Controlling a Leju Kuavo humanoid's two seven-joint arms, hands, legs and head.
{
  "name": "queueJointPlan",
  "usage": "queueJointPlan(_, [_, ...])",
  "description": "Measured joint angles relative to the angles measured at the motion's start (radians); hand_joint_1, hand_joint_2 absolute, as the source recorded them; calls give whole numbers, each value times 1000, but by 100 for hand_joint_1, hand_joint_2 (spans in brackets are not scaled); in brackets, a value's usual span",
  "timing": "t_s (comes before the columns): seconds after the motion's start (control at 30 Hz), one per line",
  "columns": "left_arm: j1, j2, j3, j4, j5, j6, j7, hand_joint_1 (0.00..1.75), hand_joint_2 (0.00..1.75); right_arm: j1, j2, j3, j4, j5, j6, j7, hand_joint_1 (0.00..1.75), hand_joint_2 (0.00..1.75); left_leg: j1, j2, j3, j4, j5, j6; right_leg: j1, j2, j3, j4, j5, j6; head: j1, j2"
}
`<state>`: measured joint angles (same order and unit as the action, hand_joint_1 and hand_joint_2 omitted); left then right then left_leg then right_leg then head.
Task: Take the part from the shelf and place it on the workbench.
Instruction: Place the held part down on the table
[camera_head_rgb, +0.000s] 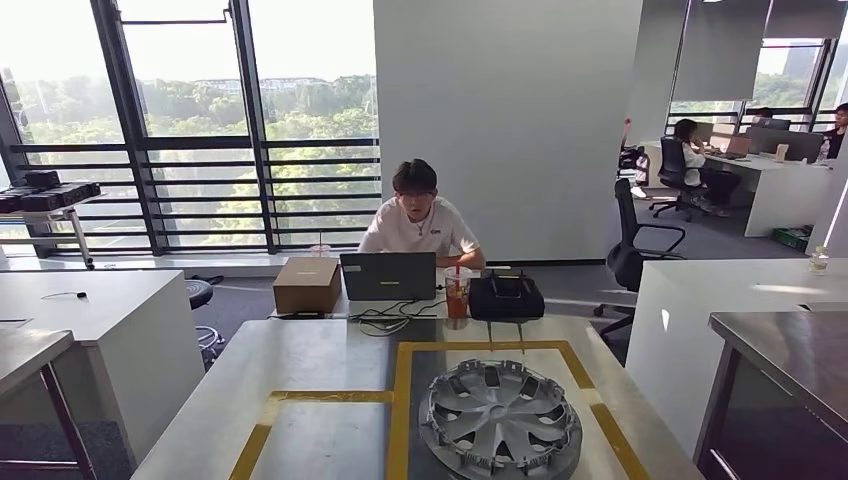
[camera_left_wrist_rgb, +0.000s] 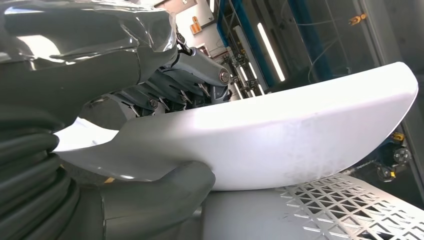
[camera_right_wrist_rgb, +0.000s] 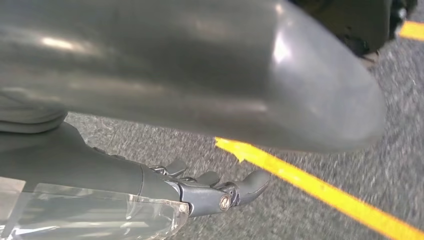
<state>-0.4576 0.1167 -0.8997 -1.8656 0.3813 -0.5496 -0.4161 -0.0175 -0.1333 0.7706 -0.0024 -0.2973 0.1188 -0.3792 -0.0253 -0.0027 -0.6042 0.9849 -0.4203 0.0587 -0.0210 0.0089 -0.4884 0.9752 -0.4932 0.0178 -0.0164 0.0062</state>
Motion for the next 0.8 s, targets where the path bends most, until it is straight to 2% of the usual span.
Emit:
queueJointPlan(0.07, [-1, 0, -1, -1, -2, 0, 1, 131, 175, 0, 2, 2, 0, 0, 1, 0, 0, 0, 4, 0, 28, -20, 8, 8, 0, -3, 1, 24, -3, 9, 1, 0])
queueJointPlan(0.1, [-3, -1, -1, -1, -3, 0, 1, 131, 175, -1, 1, 2, 0, -1, 1, 0, 0, 0, 7, 1, 41, -24, 8, 11, -1, -4, -14, 56, -15, 9, 2, 0])
queueJointPlan(0.13, [-5, -1, -2, -1, -4, 1, 1, 131, 175, -3, 1, 2, 0, -2, 2, -1, 0, 0, 8, 2, 48, -27, 5, 13, -2, -4, -46, 108, -33, 8, 3, 0])
queueJointPlan(0.2, [-6, -1, -3, -1, -5, 1, 1, 131, 175, -4, 0, 2, 0, -5, 3, -1, 0, 0, 8, 0, 54, -27, -3, 15, -2, -4, -136, 236, -76, 7, 5, 0])
queueJointPlan(0.23, [-6, -1, -3, 0, -5, 1, 1, 131, 175, -3, 0, 2, 0, -7, 3, -1, 0, 0, 8, -2, 58, -27, -9, 14, -3, -4, -173, 275, -88, 10, 6, 0])
queueJointPlan(0.27, [-6, -1, -3, 0, -6, 1, 1, 131, 175, -2, 0, 2, 0, -7, 3, -1, 0, 0, 9, -4, 66, -26, -16, 12, -5, -4, -193, 280, -84, 15, 6, 0])
queueJointPlan(0.3, [-6, -1, -4, 0, -6, 1, 1, 131, 175, -1, -1, 2, 0, -8, 3, -1, 0, 0, 9, -6, 76, -26, -24, 9, -7, -5, -192, 246, -61, 25, 8, 0])
queueJointPlan(0.37, [-6, -1, -4, 0, -6, 1, 1, 131, 175, 0, -1, 2, 0, -10, 3, -1, 0, 0, 10, -6, 99, -22, -45, 0, -11, -9, -154, 109, 24, 44, 10, 0])
queueJointPlan(0.4, [-6, -1, -4, 0, -6, 1, 1, 131, 175, 1, -1, 2, 0, -12, 3, -1, 0, 0, 9, -5, 107, -19, -56, -6, -11, -13, -136, 53, 54, 40, 10, 0])
queueJointPlan(0.43, [-7, -1, -4, 1, -6, 1, 1, 131, 175, 0, -1, 2, 0, -13, 3, -1, 0, 0, 7, -4, 110, -17, -66, -13, -9, -17, -122, 18, 74, 31, 10, 0])
queueJointPlan(0.5, [-8, -1, -4, 1, -6, 2, 0, 131, 175, -1, 0, 2, 0, -14, 3, -1, 0, 0, 5, -3, 115, -12, -79, -24, -5, -17, -113, 7, 76, 2, 9, 0])
queueJointPlan(0.57, [-10, 0, -4, 0, -5, 2, -1, 131, 175, 1, 1, 2, 0, -16, 4, -1, 0, 0, 8, -1, 112, 12, -87, -34, -8, -13, -99, 6, 74, -11, 7, 0])
queueJointPlan(0.6, [-10, 0, -4, 0, -5, 2, -2, 131, 175, 1, 0, 2, 0, -18, 3, -1, 0, 0, 11, 0, 94, 46, -95, -39, -10, -11, -90, 6, 70, -16, 5, 0])
queueJointPlan(0.63, [-11, 0, -4, 0, -4, 2, -2, 131, 175, 1, 0, 2, 0, -19, 3, -1, 0, 0, 14, 0, 61, 101, -109, -45, -11, -10, -83, 5, 65, -21, 4, 0])
queueJointPlan(0.7, [-11, 2, -4, -1, -4, 2, -3, 131, 175, 2, -1, 2, 0, -22, 3, -1, 0, 0, 21, 1, -31, 236, -155, -55, -9, -8, -74, 5, 53, -25, 2, 0])
queueJointPlan(0.73, [-10, 3, -4, -1, -4, 2, -3, 131, 175, 2, -1, 2, 0, -23, 3, -1, 0, 0, 24, 1, -71, 282, -175, -58, -8, -6, -68, 5, 47, -26, 1, 0])
queueJointPlan(0.77, [-10, 4, -5, -1, -4, 2, -4, 131, 175, 4, -2, 2, 0, -24, 2, -1, 0, 0, 25, 1, -95, 294, -177, -58, -7, -5, -60, 5, 39, -25, 0, 0])
queueJointPlan(0.8, [-10, 5, -5, -1, -4, 2, -4, 131, 175, 4, -2, 2, 0, -24, 2, -1, 0, 0, 26, 1, -101, 272, -156, -56, -5, -4, -49, 5, 31, -24, 0, 0])
